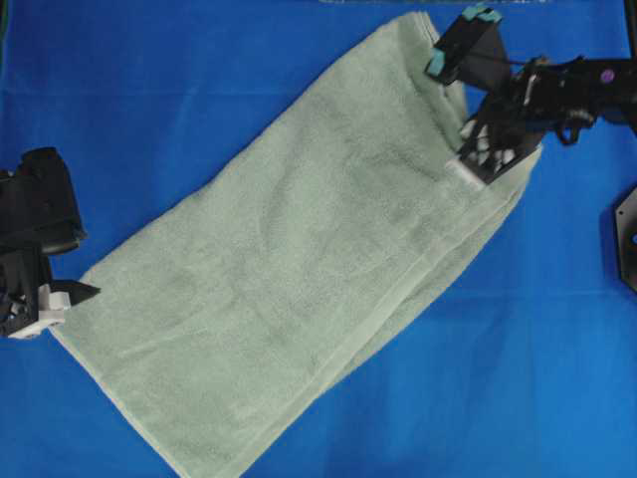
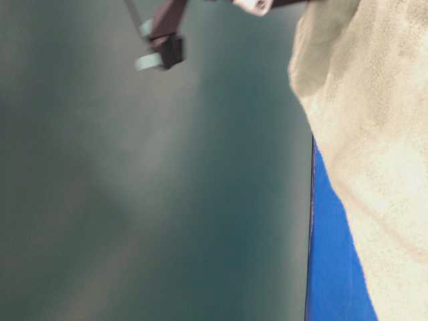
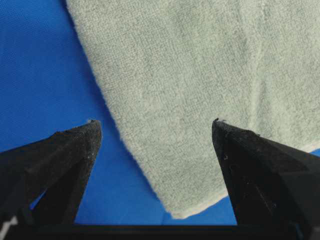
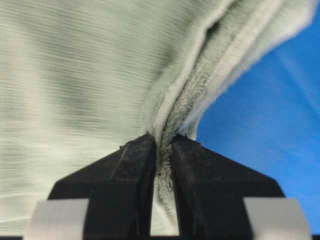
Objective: Fold a bath towel.
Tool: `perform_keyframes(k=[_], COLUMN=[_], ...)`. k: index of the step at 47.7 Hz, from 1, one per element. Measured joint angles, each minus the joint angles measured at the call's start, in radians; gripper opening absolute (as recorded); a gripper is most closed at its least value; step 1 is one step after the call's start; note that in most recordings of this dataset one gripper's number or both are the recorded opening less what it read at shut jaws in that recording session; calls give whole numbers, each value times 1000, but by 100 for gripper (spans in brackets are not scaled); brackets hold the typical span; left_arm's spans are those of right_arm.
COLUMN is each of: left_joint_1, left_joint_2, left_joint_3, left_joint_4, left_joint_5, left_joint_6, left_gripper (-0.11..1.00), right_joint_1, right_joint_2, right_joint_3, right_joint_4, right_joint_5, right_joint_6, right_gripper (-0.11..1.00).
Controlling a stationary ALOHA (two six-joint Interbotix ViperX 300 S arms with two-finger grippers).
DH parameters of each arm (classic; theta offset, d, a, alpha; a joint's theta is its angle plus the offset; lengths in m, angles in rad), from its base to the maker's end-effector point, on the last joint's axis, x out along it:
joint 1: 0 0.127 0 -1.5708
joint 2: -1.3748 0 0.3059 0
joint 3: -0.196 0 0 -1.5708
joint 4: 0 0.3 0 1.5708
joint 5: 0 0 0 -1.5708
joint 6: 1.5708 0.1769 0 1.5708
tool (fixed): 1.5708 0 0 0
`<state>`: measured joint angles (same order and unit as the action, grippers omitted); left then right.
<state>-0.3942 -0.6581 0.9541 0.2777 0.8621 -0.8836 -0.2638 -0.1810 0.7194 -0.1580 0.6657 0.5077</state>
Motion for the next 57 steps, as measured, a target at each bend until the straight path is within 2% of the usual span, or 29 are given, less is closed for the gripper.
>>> perform_keyframes(k=[2,4,11,17,25,37,57], left_joint_1=[0,0,0,0,0,0,0], left_joint_2=[3,8,20,26,26,26,28], left_joint_3=[-3,-5,-8,-9,-9,-9,-9], left_joint_4=[0,0,0,0,0,0,2], left_joint_5=[-2,-6,-12,-14,-14,-15,-43], left_joint_6=[2,2,5,8,8,11,23], left_gripper=[86,86,86,86,86,86,86], right_joint_1=[44,106,268,390,489,508,508], right_joint_2=[3,23,133,264,411,514,517], right_joint_3=[-25,-61,-195,-348,-506,-606,-614], right_joint_4=[-18,-49,-126,-175,-181,-183,-181], right_joint_5=[11,26,78,124,141,130,84], right_joint_6=[34,98,218,261,265,267,267], right_gripper=[14,14,14,14,14,14,14])
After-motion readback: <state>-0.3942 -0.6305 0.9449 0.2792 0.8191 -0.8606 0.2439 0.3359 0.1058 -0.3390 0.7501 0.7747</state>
